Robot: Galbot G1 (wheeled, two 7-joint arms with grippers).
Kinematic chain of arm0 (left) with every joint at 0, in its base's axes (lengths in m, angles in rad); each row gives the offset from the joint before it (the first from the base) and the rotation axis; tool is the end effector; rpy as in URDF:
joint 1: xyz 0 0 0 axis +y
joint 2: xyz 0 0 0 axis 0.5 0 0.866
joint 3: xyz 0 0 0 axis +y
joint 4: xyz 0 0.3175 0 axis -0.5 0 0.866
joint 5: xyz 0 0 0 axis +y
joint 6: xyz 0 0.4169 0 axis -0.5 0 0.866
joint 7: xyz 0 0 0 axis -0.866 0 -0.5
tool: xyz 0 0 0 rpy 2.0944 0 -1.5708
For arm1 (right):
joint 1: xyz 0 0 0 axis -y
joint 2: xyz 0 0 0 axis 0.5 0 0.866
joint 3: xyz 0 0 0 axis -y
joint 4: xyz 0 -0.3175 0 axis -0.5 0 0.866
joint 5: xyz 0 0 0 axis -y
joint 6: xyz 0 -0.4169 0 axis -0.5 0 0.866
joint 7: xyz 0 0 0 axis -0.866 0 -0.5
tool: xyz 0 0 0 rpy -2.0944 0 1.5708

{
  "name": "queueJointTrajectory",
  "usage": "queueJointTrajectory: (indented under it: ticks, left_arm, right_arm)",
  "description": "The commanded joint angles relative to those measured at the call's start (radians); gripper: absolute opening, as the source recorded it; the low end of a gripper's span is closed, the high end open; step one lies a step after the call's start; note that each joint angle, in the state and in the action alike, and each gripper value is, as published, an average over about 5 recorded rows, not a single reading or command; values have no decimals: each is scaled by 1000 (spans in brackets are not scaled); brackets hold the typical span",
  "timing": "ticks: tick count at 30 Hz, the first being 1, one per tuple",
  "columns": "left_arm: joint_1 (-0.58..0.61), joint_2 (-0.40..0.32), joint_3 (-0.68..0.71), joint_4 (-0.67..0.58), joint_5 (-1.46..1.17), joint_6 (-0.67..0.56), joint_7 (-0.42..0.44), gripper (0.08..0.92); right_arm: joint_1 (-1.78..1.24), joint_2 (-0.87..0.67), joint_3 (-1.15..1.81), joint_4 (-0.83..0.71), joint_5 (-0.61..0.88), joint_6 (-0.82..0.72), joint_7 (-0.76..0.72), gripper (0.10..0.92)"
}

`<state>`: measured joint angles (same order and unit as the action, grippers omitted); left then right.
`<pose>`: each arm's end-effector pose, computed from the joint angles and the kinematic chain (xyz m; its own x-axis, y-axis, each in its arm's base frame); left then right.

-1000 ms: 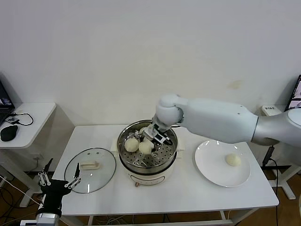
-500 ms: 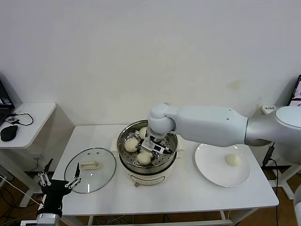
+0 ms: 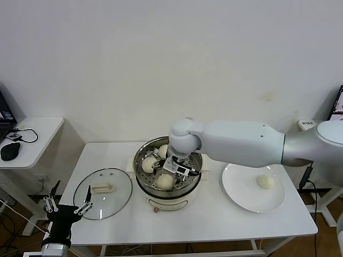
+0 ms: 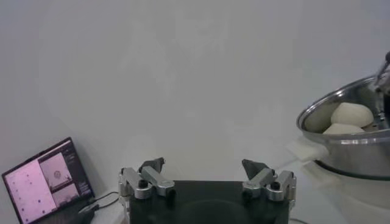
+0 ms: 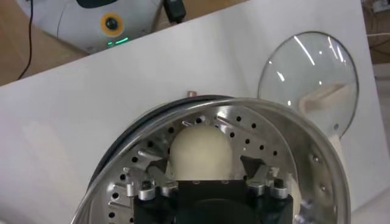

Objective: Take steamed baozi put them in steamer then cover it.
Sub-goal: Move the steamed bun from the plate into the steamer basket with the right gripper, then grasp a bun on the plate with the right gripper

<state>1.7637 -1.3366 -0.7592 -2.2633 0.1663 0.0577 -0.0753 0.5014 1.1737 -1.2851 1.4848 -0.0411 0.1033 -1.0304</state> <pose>0.2139 0.0848 -0.2294 -0.9928 -0.1200 0.0066 -0.1023 0.8727 0.4775 0.4796 0.2356 -0.1086 -0.1169 -0.2615 0.9581 -0.3428 -0.8948 -0.2860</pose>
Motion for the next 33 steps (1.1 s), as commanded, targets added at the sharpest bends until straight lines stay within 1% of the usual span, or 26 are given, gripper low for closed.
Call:
queueJointTrajectory:
  ticks: [1, 5, 11, 14, 20, 24, 28, 33]
  left_arm:
    - [0, 9, -3, -6, -1, 1, 0, 823]
    - [-1, 18, -6, -9, -4, 1, 1, 823]
    - [-11, 33, -3, -7, -9, 4, 3, 823]
    - [-19, 43, -1, -3, -15, 6, 4, 823]
    - [-42, 63, 17, 13, -17, 10, 7, 823]
    - [-55, 71, 31, 26, -17, 11, 8, 823]
    - [-56, 80, 42, 31, -15, 11, 8, 823]
    - [-53, 81, 47, 31, -11, 13, 9, 823]
  right_arm:
    - [7, -67, 103, -7, 8, -9, -16, 822]
    - [36, -146, 155, 0, 42, -63, -40, 823]
    - [52, -298, 206, 32, 125, -302, -75, 823]
    - [30, -380, 230, 21, 130, -344, -87, 823]
    - [-60, -567, 265, 10, 67, -365, -93, 823]
    - [-190, -674, 370, -11, 14, -362, -95, 823]
    - [-345, -727, 509, -55, -45, -344, -104, 823]
    - [-510, -742, 640, -118, -125, -313, -116, 823]
